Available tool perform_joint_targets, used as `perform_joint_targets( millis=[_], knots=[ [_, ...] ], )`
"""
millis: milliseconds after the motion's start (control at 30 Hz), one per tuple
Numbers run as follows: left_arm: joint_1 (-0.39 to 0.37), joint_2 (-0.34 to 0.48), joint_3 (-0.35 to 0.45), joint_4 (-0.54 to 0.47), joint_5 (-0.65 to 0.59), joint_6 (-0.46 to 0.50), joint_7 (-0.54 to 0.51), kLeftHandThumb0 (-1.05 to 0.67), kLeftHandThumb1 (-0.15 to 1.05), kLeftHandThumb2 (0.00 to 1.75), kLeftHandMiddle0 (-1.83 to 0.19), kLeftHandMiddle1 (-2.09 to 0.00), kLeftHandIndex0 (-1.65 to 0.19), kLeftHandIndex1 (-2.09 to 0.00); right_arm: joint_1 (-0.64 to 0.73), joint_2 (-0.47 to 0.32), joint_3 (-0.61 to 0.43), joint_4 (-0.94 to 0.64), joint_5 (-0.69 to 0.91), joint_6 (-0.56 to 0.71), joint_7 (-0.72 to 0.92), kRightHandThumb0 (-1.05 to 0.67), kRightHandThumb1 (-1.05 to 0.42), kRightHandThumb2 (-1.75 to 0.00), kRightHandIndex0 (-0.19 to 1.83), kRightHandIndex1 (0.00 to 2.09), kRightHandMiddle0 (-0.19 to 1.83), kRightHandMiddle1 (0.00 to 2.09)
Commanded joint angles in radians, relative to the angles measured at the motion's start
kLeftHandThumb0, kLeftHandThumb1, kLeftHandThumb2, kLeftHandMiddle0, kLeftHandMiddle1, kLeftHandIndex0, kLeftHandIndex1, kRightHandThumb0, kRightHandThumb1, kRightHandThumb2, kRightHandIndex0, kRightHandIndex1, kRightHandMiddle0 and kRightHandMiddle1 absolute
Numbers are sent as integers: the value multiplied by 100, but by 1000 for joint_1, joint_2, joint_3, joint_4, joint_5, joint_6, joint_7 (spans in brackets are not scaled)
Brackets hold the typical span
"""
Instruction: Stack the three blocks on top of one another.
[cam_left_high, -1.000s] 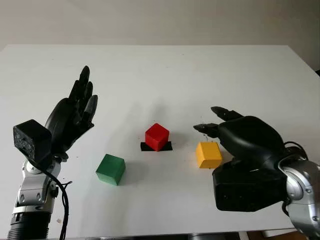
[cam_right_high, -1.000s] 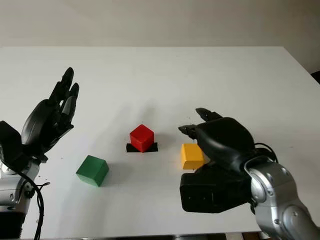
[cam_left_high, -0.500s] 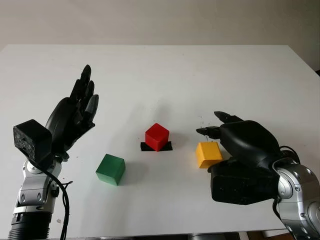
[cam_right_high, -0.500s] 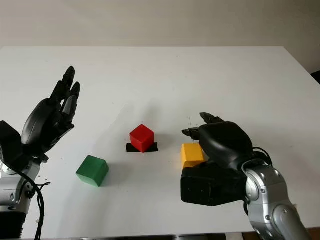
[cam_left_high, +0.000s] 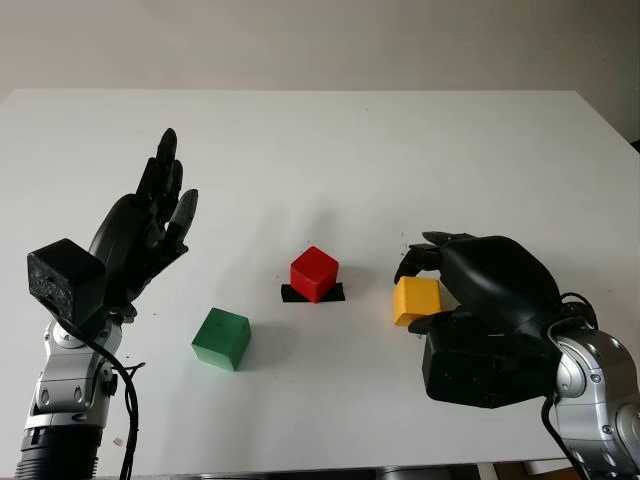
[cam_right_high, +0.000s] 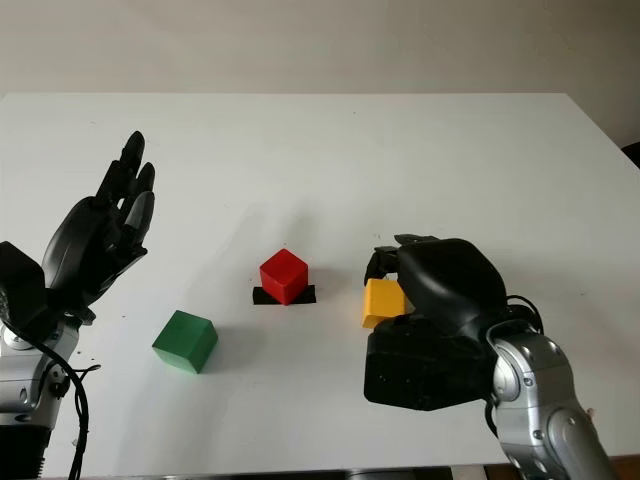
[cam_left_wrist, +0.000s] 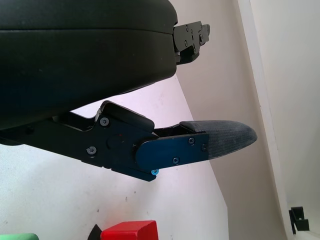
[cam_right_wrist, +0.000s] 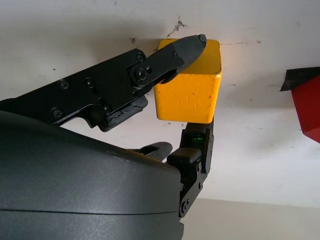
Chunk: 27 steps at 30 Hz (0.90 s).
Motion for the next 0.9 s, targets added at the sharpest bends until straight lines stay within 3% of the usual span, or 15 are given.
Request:
perform_joint_targets(
  millis=[0,400,600,867],
  knots=[
    [6,2,-3,-20,10,-5,5,-83,105,55,19,0,19,0,-1,-14,-13,-12,-8,1,22,-39,-93,-5,47,10,55,122],
    [6,-4,-7,-24,16,-8,3,-82,105,52,19,0,19,0,-51,-31,-44,-27,-37,-7,79,-41,-92,-6,50,8,53,117],
    [6,-10,-13,-28,11,-4,1,-82,105,51,19,0,19,0,-159,-25,-104,20,132,-8,119,-41,-90,-5,50,7,56,118],
    [8,-20,-15,-27,14,-6,6,-82,105,51,19,0,19,0,-347,-86,-91,144,252,-120,130,-42,-89,-5,51,7,58,123]
  ],
)
